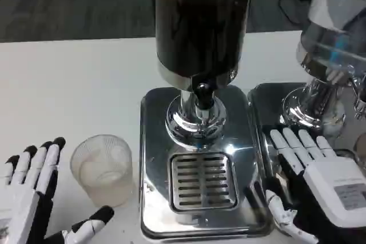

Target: Grasp the cup under the faucet to collect the drink, then remove the cup.

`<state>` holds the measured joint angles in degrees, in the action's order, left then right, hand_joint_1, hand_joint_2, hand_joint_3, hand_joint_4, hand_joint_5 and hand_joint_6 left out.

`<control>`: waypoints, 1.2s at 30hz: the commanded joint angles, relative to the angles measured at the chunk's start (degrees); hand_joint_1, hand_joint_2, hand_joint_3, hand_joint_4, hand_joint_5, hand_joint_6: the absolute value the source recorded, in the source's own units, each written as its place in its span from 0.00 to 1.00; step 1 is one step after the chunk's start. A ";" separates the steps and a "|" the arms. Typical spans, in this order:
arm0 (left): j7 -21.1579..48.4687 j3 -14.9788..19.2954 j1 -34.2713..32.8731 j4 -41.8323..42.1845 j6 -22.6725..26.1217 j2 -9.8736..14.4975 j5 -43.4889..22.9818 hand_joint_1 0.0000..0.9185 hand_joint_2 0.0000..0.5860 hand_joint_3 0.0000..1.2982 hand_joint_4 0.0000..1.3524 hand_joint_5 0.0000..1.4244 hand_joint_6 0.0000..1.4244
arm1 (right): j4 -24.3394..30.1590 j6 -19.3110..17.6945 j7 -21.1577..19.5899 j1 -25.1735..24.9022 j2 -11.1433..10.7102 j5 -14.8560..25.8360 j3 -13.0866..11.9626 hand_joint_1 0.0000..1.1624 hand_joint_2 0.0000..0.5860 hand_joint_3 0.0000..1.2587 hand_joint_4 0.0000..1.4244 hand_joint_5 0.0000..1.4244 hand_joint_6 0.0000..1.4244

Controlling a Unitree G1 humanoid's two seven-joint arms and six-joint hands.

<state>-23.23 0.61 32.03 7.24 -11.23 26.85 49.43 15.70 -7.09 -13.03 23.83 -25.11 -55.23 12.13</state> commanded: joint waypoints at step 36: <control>-6.35 3.37 -6.82 -17.15 -18.82 -0.76 -14.77 0.00 0.06 0.00 0.00 0.02 0.00 | 0.54 2.98 0.30 0.35 2.66 -2.73 2.02 0.11 0.91 0.04 0.00 0.00 0.00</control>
<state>-27.97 3.89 26.58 -6.07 -27.42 26.50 36.16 16.01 -4.65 -12.17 24.31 -22.54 -57.26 14.00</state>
